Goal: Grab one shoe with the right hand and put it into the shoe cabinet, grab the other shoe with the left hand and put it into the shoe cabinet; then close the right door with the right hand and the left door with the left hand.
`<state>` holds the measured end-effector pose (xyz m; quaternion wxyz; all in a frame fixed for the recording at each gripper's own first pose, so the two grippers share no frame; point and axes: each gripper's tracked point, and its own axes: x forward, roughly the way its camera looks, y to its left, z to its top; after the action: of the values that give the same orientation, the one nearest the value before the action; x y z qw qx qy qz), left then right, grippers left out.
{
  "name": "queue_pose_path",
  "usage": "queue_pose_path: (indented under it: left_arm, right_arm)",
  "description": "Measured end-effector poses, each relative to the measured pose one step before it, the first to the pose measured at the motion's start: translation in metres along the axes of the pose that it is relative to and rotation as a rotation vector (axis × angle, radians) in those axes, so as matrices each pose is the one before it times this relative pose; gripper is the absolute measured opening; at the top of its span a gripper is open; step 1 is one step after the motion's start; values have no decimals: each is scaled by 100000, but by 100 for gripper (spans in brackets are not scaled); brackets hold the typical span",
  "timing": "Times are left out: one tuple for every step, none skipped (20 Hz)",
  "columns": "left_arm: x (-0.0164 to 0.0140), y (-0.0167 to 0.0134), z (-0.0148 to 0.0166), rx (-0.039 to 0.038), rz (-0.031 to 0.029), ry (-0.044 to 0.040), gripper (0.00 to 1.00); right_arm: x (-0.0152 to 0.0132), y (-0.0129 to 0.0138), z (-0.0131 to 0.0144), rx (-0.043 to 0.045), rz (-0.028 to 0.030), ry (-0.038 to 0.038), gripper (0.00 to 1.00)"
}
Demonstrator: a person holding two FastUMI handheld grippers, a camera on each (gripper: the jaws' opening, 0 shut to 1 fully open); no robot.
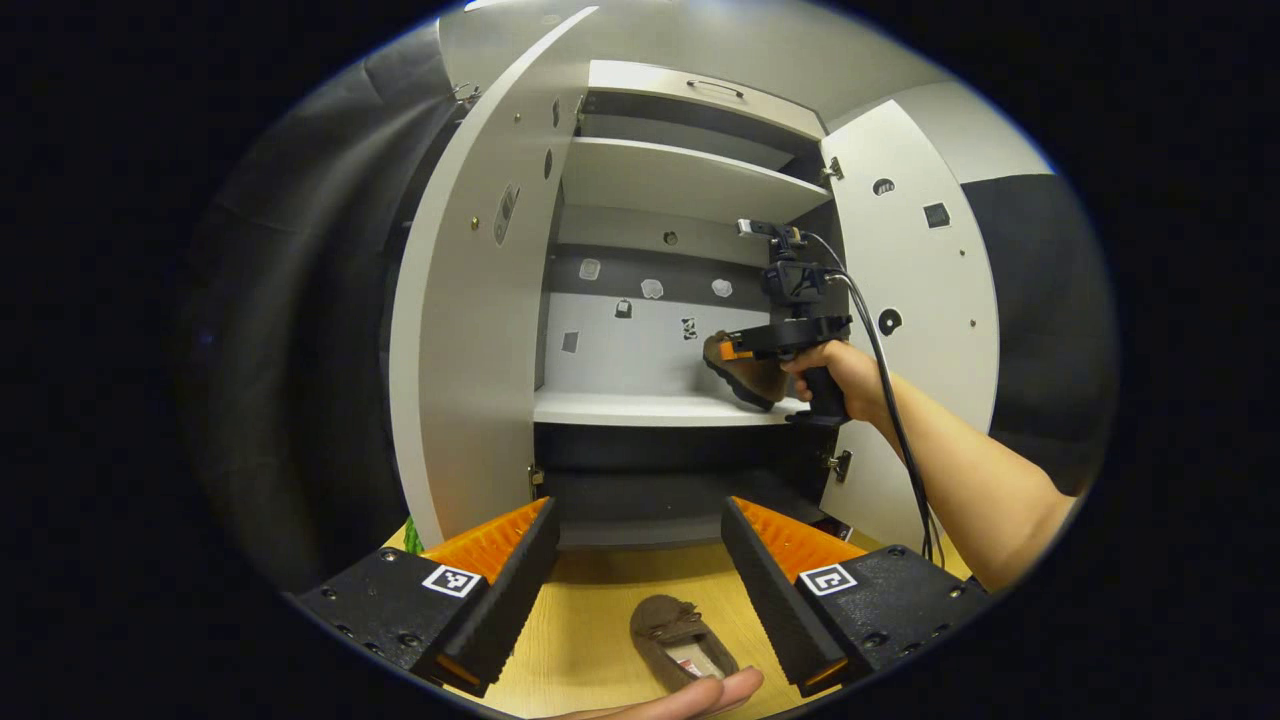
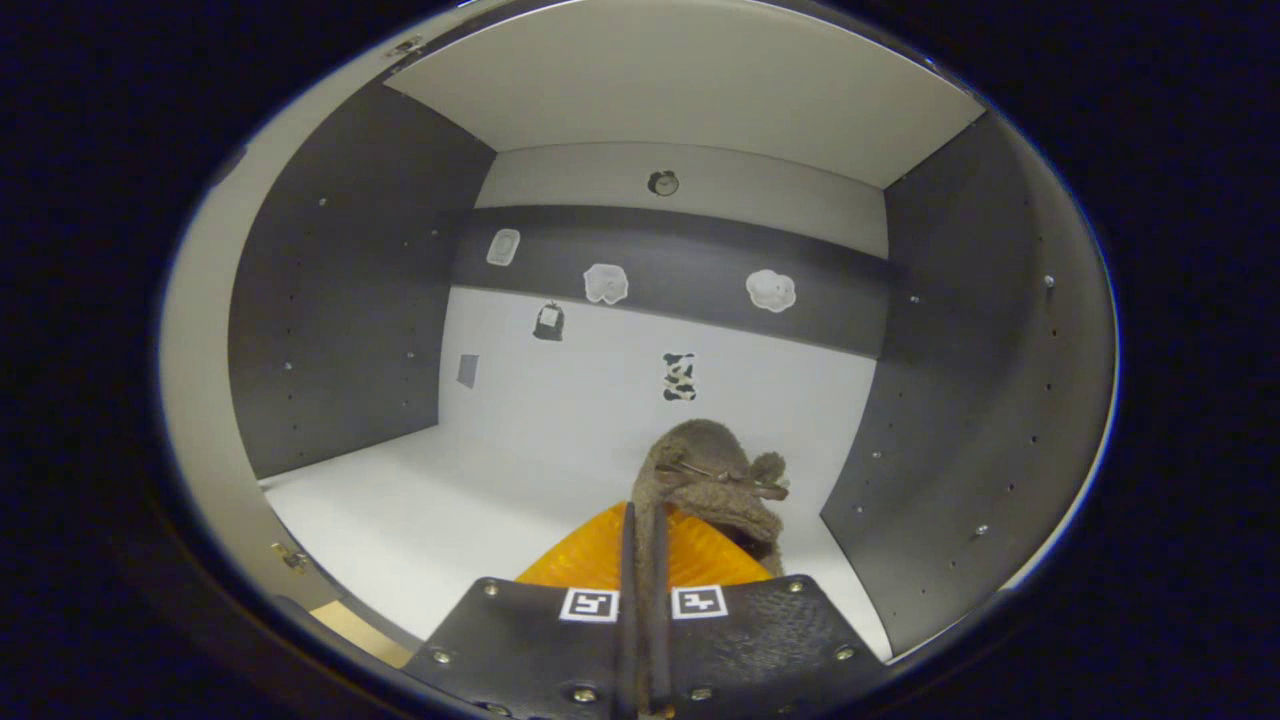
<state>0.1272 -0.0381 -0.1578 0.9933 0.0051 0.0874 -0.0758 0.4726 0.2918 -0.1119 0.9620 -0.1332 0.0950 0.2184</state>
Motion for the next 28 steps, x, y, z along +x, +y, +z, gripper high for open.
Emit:
queue_pose_path:
  left_arm:
    - [-35,32,-63,-255,245,52,100]
    - [12,119,9,-205,296,-357,100]
    - [-63,134,-69,-337,643,87,100]
    - [-13,86,-120,-156,605,233,100]
    - [-81,56,-50,-93,604,424,100]
    - [-75,42,-170,-45,508,352,100]
    - [-149,25,-109,127,272,396,100]
    - [-219,-27,-82,92,325,124,100]
    - [-191,9,-156,-30,487,339,100]
    - [-141,70,-209,-90,479,664,100]
    - [-238,-10,-150,60,163,281,100]
    - [-259,-5,-176,189,425,510,100]
    - [-198,38,-165,275,344,243,100]
    - [-151,-18,-279,368,290,508,100]
    - [-11,-38,-380,433,135,931,100]
    - [27,-84,-717,431,179,1630,100]
    - [113,-29,-849,-217,651,2864,100]
    - [137,-207,-1175,-875,-664,3919,100]
    - [64,-643,-1139,-1717,-2604,3326,100]
    - [165,-695,-898,-2344,-2183,2411,100]
    - [317,-257,-803,-1191,-644,2314,100]
    - [337,-65,-1095,-414,426,1905,100]
    - [419,101,-1019,236,1346,1788,100]
    - [356,179,-984,391,1537,2182,100]
    - [358,45,-973,790,875,1983,100]
    - [348,-168,-898,724,-72,1691,100]
    - [400,-112,-924,580,-79,2136,100]
    - [529,-149,-1069,568,-429,2456,100]
  right_arm:
    - [360,233,144,1398,-240,-422,5]
    - [265,169,107,1608,-99,-305,10]
    - [21,171,-263,812,-338,486,13]
    - [-160,290,-78,350,830,-42,27]
    - [-426,390,129,-415,390,-637,32]
    - [-731,-83,276,-1512,-1272,-1625,54]
    - [-1179,11,283,-1562,-704,-1235,76]
    - [-595,-168,73,-1588,-2114,-400,99]
    - [-375,-255,-251,-821,-1785,275,99]
    - [-938,-51,-33,540,-653,62,98]
    - [-913,41,32,1825,-379,-446,99]
    - [-1019,-38,59,2655,55,-730,98]
    - [-1168,-106,11,2877,-155,-412,98]
    - [-1351,-63,76,2321,241,-527,99]
    - [-1398,-120,57,1782,168,-589,99]
    - [-1515,-148,149,1536,-190,-986,99]
    - [-1603,-117,47,976,230,-884,99]
    - [-1953,-31,151,822,145,-1051,98]
    - [-1769,-204,37,981,-436,-902,98]
    - [-1689,-25,38,637,331,-716,98]
    - [-1999,11,166,475,171,-1074,98]
    - [-1962,-232,251,167,-535,-1164,99]
    - [-2035,-693,110,-286,-1976,-862,98]
    - [-1931,-645,192,-609,-1685,-1199,98]
    - [-1903,-403,251,-143,-1547,-1626,98]
    - [-1992,-441,274,343,-730,-1527,98]
    - [-1736,-436,131,969,-984,-1229,98]
    - [-1663,-455,30,814,-609,-881,98]
